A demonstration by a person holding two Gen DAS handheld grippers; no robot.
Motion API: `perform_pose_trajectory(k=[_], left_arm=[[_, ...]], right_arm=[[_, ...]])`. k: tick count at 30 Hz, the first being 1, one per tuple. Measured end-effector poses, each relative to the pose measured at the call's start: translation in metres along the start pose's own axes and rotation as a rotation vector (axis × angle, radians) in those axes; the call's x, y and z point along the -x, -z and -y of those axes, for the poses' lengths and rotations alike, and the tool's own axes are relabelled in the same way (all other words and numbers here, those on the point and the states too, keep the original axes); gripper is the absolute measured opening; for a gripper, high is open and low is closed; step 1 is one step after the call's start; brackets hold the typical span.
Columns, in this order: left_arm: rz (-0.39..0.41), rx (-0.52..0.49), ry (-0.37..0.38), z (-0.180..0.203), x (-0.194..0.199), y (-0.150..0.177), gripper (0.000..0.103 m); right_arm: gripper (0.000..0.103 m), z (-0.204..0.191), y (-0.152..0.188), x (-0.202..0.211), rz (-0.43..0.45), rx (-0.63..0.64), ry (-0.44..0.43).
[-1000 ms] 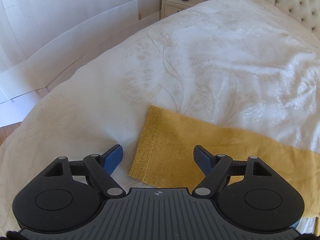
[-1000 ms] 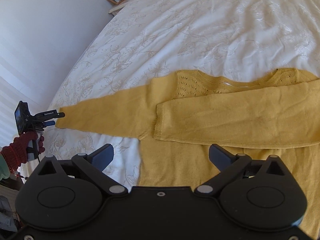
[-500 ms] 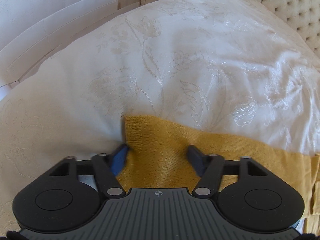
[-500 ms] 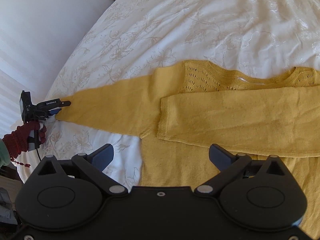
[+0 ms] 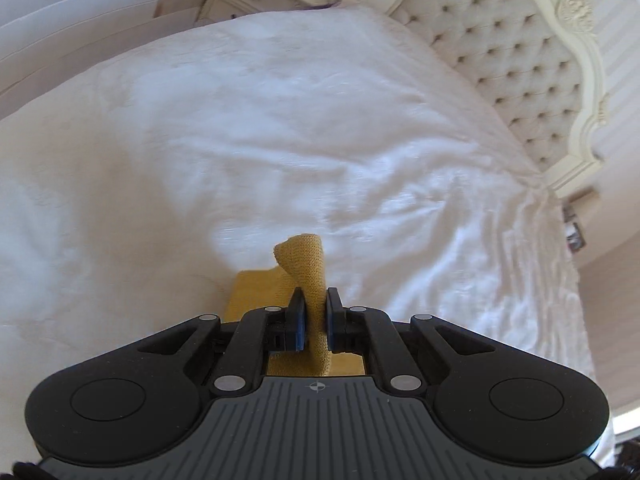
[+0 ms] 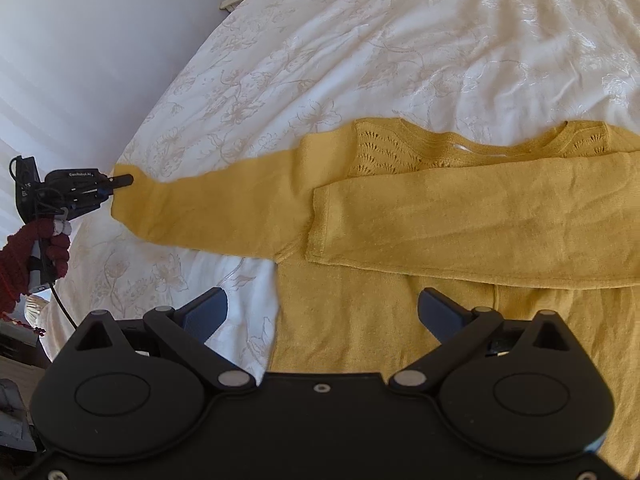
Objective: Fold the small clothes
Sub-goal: 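Lift the sleeve and lay it across the sweater back, open left gripper, then grasp the sweater side edge beside the folded sleeve with the right gripper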
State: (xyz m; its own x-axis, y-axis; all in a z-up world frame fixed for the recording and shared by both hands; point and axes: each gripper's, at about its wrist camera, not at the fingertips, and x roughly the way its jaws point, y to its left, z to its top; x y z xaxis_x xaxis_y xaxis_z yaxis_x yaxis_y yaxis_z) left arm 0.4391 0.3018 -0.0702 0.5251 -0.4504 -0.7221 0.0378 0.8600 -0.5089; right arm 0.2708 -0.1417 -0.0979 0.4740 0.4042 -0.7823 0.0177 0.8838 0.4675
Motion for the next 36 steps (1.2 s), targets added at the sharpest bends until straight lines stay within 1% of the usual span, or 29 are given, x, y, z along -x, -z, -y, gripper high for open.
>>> perform_pose_trajectory(k=[4,9,13,17,19,21,23,25,26,28,31,34,36], left_arm=[[0.036,-0.031,0.125,0.068,0.004,0.007,0.009],[0.053,-0.07,0.249,0.154,-0.004,0.025,0.009],[0.022,-0.116,0.324,0.22,-0.031,0.053,0.009],[-0.041,-0.126,0.366,0.273,-0.077,0.091,0.01],[-0.079,-0.145,0.353,0.296,-0.104,0.113,0.01],[-0.123,-0.155,0.319,0.314,-0.129,0.136,0.013],[-0.172,-0.142,0.291,0.326,-0.153,0.154,0.031],[-0.194,-0.136,0.265,0.335,-0.166,0.17,0.036],[-0.198,-0.147,0.244,0.342,-0.169,0.177,0.039],[-0.203,-0.185,0.219,0.352,-0.171,0.186,0.04],[-0.177,-0.266,0.199,0.358,-0.16,0.193,0.041],[-0.162,-0.344,0.136,0.345,-0.146,0.198,0.042],[-0.157,-0.396,0.069,0.329,-0.137,0.201,0.042]], right_arm=[[0.102,0.014,0.011,0.01,0.011,-0.013,-0.02],[0.102,0.037,0.027,0.025,0.018,-0.013,-0.05],[0.102,0.064,0.041,0.044,0.033,-0.036,-0.058],[0.102,0.093,0.051,0.065,0.059,-0.075,-0.041],[0.102,0.107,0.055,0.075,0.075,-0.095,-0.034],[0.102,0.118,0.058,0.082,0.085,-0.111,-0.027],[0.102,0.128,0.06,0.088,0.092,-0.12,-0.018],[0.102,0.138,0.063,0.092,0.097,-0.124,-0.005],[0.102,0.141,0.063,0.094,0.097,-0.126,-0.002],[0.102,0.146,0.064,0.096,0.096,-0.121,0.009],[0.102,0.15,0.062,0.098,0.103,-0.106,0.025],[0.102,0.154,0.055,0.098,0.119,-0.098,0.037],[0.102,0.158,0.05,0.096,0.131,-0.101,0.038]])
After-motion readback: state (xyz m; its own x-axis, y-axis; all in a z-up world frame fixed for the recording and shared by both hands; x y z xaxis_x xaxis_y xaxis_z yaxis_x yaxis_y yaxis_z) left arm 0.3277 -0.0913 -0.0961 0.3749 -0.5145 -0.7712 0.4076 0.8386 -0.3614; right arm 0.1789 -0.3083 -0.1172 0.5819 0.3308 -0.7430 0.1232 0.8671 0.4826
